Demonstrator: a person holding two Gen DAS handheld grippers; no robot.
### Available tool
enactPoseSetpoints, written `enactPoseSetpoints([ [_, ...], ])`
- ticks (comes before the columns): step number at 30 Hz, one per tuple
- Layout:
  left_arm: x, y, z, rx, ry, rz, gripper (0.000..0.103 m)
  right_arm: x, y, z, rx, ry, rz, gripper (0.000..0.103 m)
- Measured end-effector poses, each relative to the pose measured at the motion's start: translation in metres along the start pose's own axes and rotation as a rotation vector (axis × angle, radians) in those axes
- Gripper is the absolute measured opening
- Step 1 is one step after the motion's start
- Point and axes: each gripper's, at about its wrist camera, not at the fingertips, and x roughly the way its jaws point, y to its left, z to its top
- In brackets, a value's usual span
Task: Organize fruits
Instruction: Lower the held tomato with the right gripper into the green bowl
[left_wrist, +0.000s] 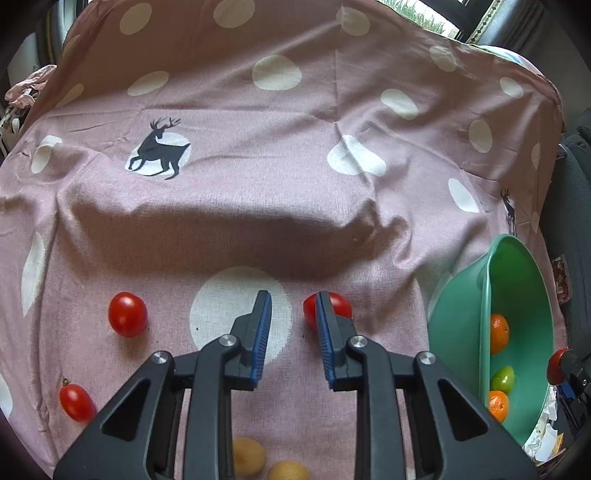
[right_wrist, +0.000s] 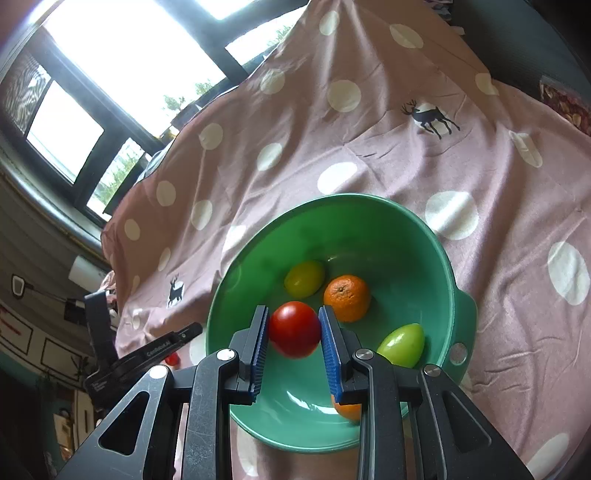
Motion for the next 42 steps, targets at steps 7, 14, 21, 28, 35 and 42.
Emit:
enactPoseSetpoints([
  [7, 0.008, -0.006, 0.006, -0.03, 0.0, -0.069, 0.024, -0.001, -0.005, 0.001, 0.014, 0.001, 0.003, 0.029],
  [14, 0.023, -0.027, 0.0, 0.008, 0.032, -0.084, 0.028, -0.001, -0.008, 0.001, 0.024, 0.002, 0.004, 0.029],
  [21, 0.014, -0.034, -0.004, 0.013, 0.0, -0.061, 0.026, 0.0, -0.009, 0.002, 0.029, 0.008, 0.009, 0.029],
  [28, -0.065, -0.067, -0.014, 0.095, -0.188, -0.176, 0.026, 0.004, -0.013, 0.003, 0.043, 0.023, -0.004, 0.029],
  [35, -0.069, -0.118, -0.041, 0.24, -0.158, -0.231, 0.026, 0.011, -0.019, 0.001, 0.057, 0.049, -0.061, 0.029],
  [42, -0.059, -0.139, -0.059, 0.308, -0.121, -0.226, 0.026, 0.014, -0.026, 0.001, 0.075, 0.054, -0.109, 0.029],
])
